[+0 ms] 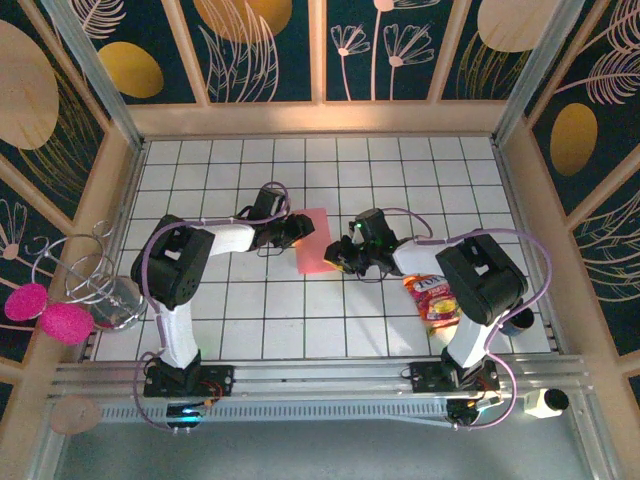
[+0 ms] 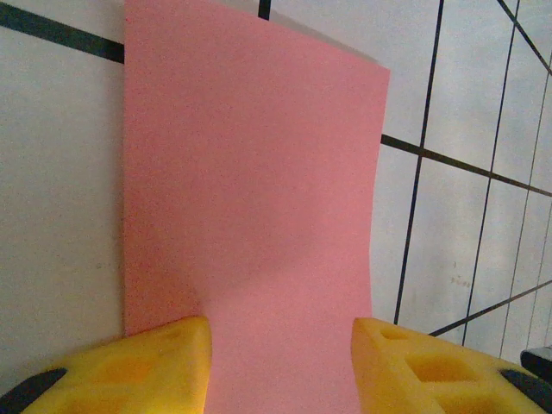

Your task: Fold a paper plane with a square sheet of paper (pick it up from the middle)

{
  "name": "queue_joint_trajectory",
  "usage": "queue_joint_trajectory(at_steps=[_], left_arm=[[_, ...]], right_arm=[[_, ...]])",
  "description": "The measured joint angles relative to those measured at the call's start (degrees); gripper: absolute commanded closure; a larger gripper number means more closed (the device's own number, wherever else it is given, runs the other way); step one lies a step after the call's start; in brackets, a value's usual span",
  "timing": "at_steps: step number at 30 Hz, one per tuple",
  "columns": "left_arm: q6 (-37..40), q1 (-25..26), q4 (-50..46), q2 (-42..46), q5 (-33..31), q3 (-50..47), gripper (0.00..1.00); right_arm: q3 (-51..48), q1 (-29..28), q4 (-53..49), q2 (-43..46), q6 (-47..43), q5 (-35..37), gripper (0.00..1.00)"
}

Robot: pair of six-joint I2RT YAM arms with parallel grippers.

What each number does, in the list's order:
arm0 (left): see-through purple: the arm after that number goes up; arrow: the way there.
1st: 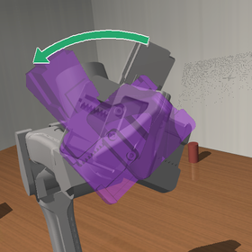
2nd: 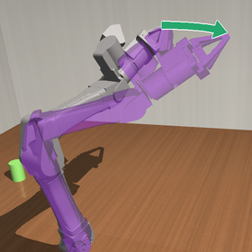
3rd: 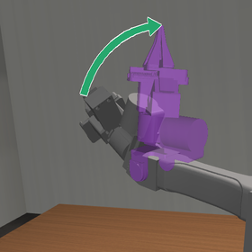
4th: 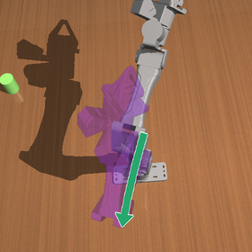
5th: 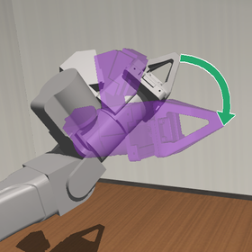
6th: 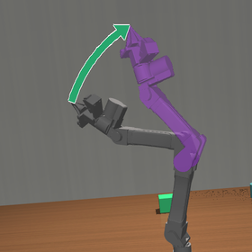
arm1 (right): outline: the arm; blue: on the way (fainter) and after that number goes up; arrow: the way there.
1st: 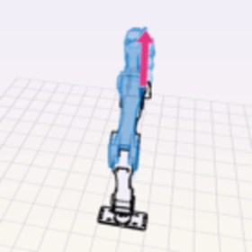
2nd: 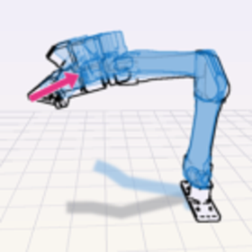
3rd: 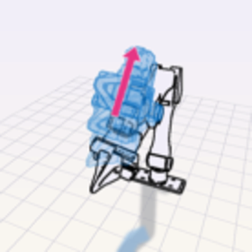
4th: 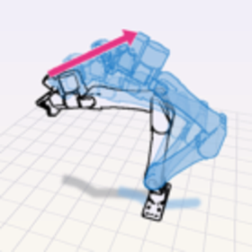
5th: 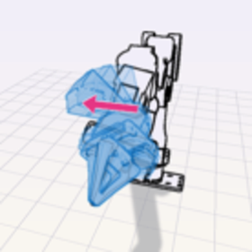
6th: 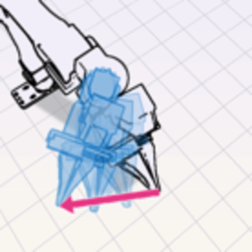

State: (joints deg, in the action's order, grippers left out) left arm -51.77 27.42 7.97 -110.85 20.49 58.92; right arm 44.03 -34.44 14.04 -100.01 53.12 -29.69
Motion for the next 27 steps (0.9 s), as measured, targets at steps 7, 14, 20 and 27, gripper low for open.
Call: queue_joint_trajectory(at_steps=[7,14,20,27], left_arm=[[0.0,0.0,0.0,0.0,0.0,0.0,0.53],[0.0,0.0,0.0,0.0,0.1,0.0,0.53],[0.1,-0.1,-0.3,0.4,0.2,0.0,0.53],[1.5,-1.3,-0.7,1.5,0.6,1.1,0.57]], right_arm=[[-1.0,0.4,0.9,0.0,0.6,0.0,0.79],[-1.1,0.6,0.9,0.0,1.3,0.0,0.88],[-1.1,0.7,0.6,0.0,1.2,0.1,0.99],[-1.6,0.8,-2.3,1.3,-0.1,0.3,1.0]])
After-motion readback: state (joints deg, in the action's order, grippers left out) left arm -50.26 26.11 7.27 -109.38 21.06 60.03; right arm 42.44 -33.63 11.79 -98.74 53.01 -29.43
